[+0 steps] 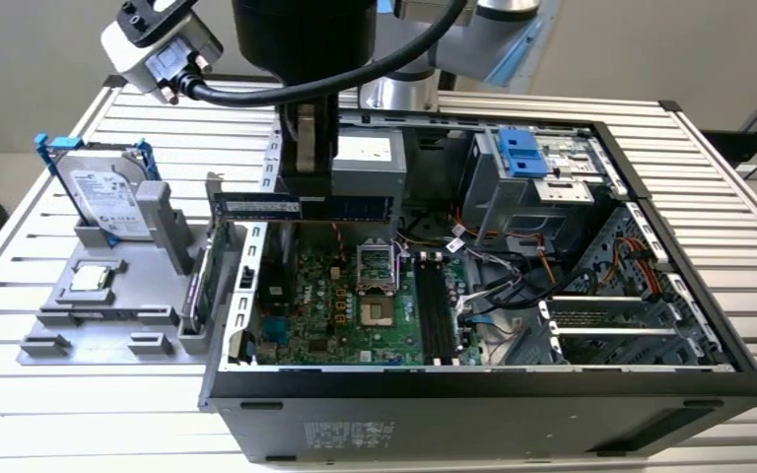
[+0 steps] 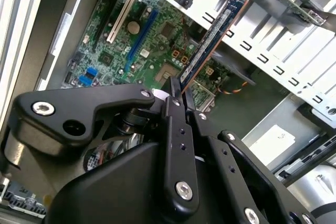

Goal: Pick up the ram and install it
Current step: 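Pick up the ram and move it above insertion slot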

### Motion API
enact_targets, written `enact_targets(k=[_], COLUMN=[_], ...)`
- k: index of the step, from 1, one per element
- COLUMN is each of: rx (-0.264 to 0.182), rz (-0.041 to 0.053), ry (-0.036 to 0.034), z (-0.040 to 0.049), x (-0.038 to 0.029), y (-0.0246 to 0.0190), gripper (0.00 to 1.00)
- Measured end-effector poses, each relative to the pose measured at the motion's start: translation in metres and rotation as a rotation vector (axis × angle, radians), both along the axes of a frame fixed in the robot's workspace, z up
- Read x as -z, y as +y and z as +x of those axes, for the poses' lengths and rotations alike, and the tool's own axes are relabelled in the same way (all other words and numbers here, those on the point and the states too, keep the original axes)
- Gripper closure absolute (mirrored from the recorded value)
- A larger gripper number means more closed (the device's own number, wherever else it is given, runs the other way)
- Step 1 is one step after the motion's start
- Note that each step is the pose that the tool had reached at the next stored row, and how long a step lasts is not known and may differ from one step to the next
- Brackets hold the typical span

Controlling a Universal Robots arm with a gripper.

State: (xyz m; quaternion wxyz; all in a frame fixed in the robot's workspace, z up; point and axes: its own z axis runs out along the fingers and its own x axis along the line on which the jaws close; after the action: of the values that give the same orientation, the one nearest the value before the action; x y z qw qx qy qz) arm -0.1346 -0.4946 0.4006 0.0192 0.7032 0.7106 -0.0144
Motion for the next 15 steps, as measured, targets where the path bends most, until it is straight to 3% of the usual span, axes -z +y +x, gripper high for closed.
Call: enact_targets(k=[15], rx=[0.0], rz=[-0.0001], ry=[0.0016], z=[0.0198], x=[0.0], y=[0.0], gripper=[1.0])
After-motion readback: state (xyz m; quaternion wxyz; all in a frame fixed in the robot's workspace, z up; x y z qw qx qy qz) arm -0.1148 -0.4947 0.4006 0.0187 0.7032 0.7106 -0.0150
